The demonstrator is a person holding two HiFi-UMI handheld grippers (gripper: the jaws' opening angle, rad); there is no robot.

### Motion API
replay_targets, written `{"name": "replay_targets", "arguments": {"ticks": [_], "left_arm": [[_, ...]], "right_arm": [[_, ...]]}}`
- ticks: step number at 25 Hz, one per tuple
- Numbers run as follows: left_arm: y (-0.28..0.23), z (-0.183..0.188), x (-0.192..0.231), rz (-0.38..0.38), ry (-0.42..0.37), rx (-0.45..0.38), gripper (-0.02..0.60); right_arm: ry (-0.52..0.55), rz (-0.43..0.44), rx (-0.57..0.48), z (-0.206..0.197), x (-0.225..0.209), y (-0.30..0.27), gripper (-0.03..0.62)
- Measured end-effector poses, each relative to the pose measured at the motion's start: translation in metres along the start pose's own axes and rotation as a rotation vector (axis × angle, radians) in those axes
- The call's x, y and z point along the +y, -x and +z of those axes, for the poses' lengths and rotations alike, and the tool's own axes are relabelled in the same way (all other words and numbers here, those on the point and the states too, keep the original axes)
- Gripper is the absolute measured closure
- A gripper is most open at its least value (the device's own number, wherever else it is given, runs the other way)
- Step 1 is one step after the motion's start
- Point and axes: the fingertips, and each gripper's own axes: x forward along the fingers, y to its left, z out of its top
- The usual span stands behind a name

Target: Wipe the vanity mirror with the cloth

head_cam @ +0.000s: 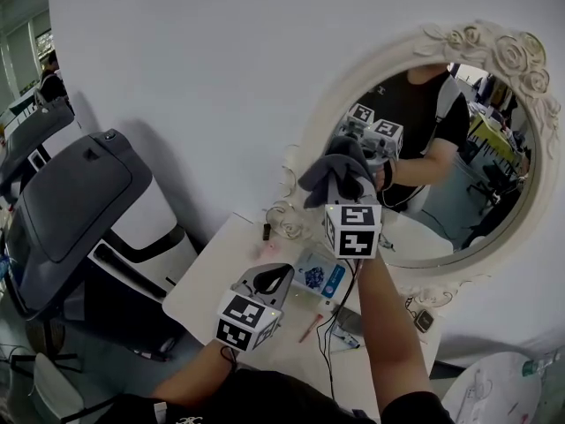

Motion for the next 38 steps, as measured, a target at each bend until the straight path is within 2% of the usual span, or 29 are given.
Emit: {"name": "replay_targets", "arguments": {"ticks": [9, 15, 28, 38], "left_arm": [[-0.001, 0.000, 0.012, 0.001, 0.005, 0.004, 0.583], [-0.015, 0.002, -0.001, -0.045, -0.001, 0.009, 0.583], [-0.055, 0.007, -0.064, -0.184, -0.034, 0.016, 0.583], [-0.075, 0.008, -0.112, -0.270, -0.055, 0.023, 0.583]], "right_arm": [[0.046, 0.021, 0.070, -0.038, 0.012, -0.002, 0.553], [0.031, 0.008, 0.107, -0.055, -0.008, 0.016, 0.553], [0.053, -0.086, 0.159, -0.076, -0.097, 0.097, 0.553], [-0.035, -0.224, 0.212, -0.104, -0.176, 0.170, 0.553]]}}
